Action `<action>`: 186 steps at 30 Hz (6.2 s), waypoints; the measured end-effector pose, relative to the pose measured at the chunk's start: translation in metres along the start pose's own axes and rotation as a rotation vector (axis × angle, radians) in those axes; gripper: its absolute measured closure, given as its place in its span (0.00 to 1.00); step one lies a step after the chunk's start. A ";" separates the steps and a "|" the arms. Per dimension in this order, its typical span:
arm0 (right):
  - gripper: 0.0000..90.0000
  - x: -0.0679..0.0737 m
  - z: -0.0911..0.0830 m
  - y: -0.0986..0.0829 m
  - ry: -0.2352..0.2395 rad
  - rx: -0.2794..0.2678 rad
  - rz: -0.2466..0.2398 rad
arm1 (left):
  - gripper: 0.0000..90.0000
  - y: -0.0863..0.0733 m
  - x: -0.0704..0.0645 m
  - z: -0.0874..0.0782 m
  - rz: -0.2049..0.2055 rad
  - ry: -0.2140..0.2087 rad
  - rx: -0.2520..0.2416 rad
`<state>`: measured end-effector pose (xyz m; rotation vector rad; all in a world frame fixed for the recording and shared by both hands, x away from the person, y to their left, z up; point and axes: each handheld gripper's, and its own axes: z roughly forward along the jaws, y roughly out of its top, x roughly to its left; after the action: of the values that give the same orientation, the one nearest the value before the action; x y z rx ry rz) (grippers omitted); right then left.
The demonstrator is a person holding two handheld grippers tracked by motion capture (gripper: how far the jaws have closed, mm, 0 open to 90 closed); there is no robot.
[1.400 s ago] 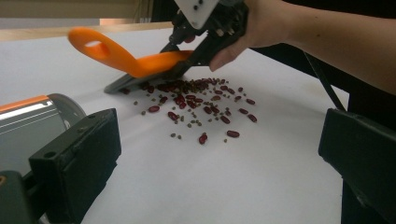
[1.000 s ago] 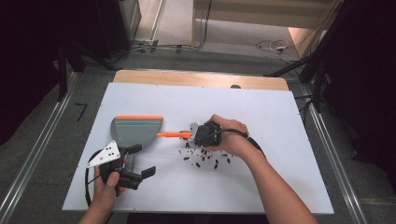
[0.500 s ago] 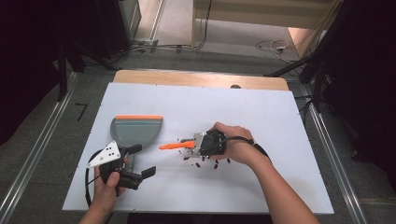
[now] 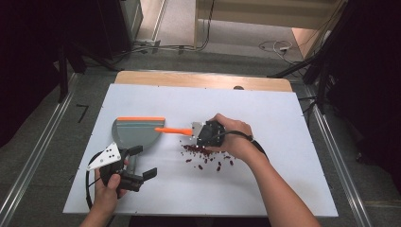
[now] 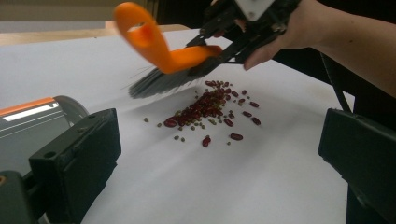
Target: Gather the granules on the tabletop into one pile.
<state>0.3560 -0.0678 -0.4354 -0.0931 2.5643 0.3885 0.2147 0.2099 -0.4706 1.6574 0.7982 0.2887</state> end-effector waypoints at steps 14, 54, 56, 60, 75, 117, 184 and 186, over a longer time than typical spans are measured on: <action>0.76 0.014 0.012 0.005 0.106 0.003 -0.104 | 0.00 0.001 0.001 -0.009 0.010 0.003 -0.058; 0.76 -0.007 0.031 -0.003 0.653 0.054 0.929 | 0.00 0.000 0.002 -0.010 0.009 0.027 -0.051; 0.76 -0.009 0.031 -0.008 0.644 0.058 0.938 | 0.00 0.000 0.002 -0.010 0.008 0.028 -0.051; 0.76 -0.016 0.031 -0.022 0.633 0.068 0.994 | 0.00 0.000 0.002 -0.010 0.009 0.029 -0.051; 0.75 -0.028 0.026 -0.069 0.587 0.066 1.101 | 0.00 -0.001 0.002 -0.009 0.008 0.028 -0.047; 0.76 -0.001 -0.056 -0.078 0.547 -0.046 0.660 | 0.00 0.000 0.002 -0.007 0.012 0.029 -0.047; 0.76 -0.050 -0.023 -0.069 0.420 -0.102 0.674 | 0.00 -0.001 0.003 -0.005 0.012 0.029 -0.036; 0.76 -0.048 -0.020 -0.058 0.426 -0.104 0.733 | 0.00 -0.001 0.003 -0.004 0.013 0.029 -0.035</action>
<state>0.3952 -0.1300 -0.4090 0.8300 2.9185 0.8447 0.2138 0.2152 -0.4709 1.6289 0.7998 0.3349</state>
